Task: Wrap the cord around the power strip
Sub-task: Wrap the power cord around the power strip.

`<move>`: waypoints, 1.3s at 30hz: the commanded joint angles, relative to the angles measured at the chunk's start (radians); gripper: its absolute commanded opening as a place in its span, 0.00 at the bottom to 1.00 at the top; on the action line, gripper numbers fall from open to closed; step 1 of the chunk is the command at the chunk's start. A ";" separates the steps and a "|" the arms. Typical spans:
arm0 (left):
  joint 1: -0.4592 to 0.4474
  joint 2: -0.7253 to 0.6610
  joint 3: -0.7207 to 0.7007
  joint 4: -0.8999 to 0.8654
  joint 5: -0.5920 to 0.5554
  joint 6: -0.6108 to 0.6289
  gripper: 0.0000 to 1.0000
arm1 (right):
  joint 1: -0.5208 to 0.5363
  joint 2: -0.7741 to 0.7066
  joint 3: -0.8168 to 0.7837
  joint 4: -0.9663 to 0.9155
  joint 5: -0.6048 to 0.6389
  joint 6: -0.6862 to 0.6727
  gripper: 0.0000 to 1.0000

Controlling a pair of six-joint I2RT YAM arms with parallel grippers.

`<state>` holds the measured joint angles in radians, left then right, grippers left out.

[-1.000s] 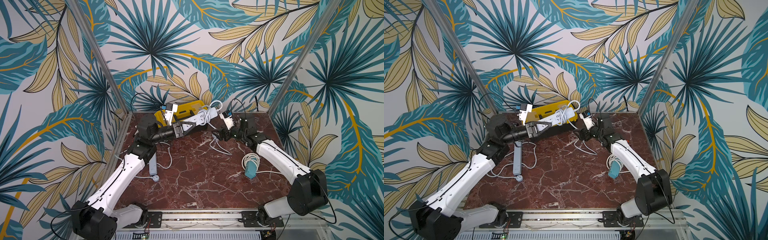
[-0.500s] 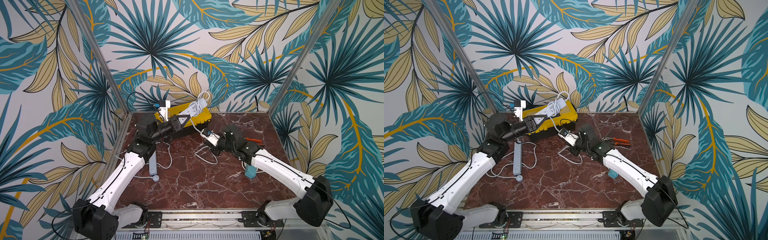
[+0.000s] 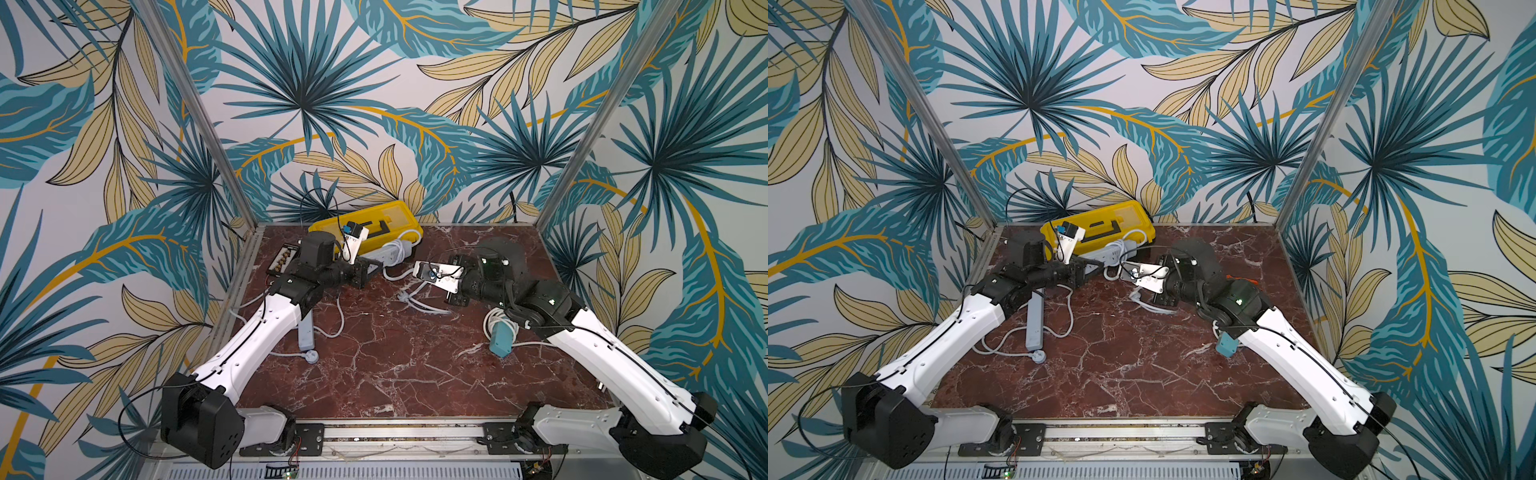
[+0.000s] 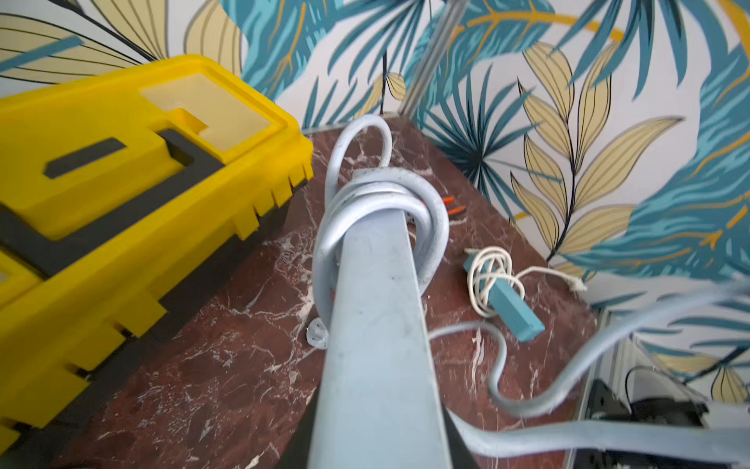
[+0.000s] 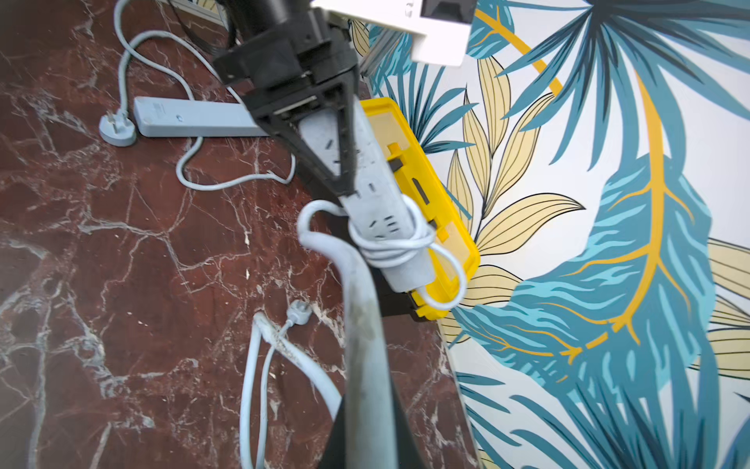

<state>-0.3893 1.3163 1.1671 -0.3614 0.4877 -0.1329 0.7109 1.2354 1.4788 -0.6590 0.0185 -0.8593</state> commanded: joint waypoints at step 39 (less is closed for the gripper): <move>-0.201 0.087 0.229 -0.594 0.303 0.197 0.00 | -0.315 0.561 0.594 -0.179 0.192 -0.124 0.00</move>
<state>-0.5655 1.4216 1.3830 -0.8528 0.5934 0.0380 0.4129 1.7870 2.0289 -0.9886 0.1753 -0.9920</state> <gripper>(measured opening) 0.294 0.083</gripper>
